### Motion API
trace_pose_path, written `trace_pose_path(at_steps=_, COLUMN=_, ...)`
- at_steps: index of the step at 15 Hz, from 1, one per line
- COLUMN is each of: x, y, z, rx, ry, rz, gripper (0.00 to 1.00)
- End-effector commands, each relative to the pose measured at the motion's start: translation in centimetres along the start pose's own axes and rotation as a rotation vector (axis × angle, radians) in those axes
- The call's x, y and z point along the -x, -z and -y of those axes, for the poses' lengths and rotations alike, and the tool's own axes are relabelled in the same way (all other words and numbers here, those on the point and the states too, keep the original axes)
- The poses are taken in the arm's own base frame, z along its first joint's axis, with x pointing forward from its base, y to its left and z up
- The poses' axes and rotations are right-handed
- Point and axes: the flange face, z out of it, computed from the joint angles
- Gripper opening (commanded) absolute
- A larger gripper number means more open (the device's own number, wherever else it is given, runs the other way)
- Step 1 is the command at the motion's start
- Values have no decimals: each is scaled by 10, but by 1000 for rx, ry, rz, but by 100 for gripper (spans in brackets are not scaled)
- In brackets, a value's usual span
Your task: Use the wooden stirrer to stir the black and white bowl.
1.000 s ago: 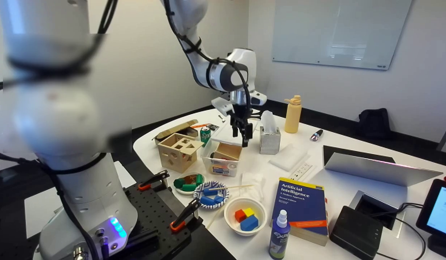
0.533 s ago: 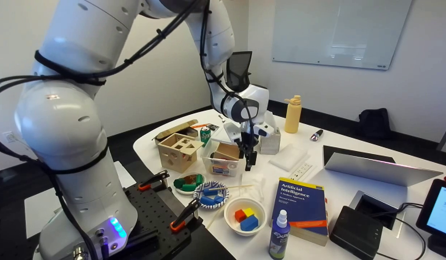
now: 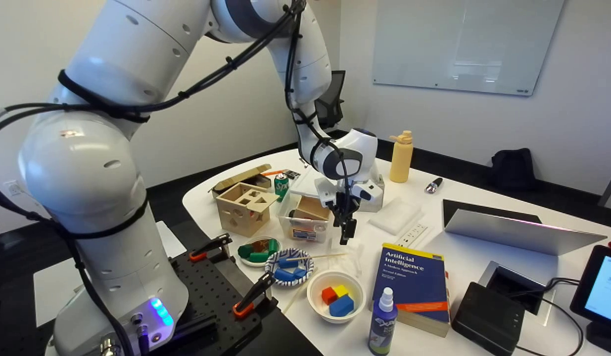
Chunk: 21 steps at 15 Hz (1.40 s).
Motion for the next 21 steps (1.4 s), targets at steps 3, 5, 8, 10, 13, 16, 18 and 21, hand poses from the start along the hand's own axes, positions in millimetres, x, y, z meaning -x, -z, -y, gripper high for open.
trace_pose_path(at_steps=3, x=1, y=-4, z=-22, rx=-42, ry=-53, rz=32, gripper=100)
trace_pose_path(at_steps=5, x=4, y=-12, z=-28, rx=-42, ry=-71, rz=52, gripper=100)
trace_pose_path(at_steps=8, x=12, y=-28, z=-36, rx=-37, ry=-90, rz=83, gripper=100)
trace_pose_path(at_steps=10, x=17, y=-37, z=-40, rx=-33, ry=-100, rz=105, gripper=100)
trace_pose_path(at_steps=13, x=22, y=-47, z=-40, rx=-29, ry=-105, rz=127, gripper=100)
trace_pose_path(at_steps=16, x=28, y=-55, z=-35, rx=-24, ry=-100, rz=151, gripper=100)
trace_pose_path(at_steps=18, x=31, y=-61, z=-33, rx=-19, ry=-97, rz=160, gripper=100)
trace_pose_path(at_steps=21, x=34, y=-67, z=-33, rx=-14, ry=-97, rz=169, gripper=75)
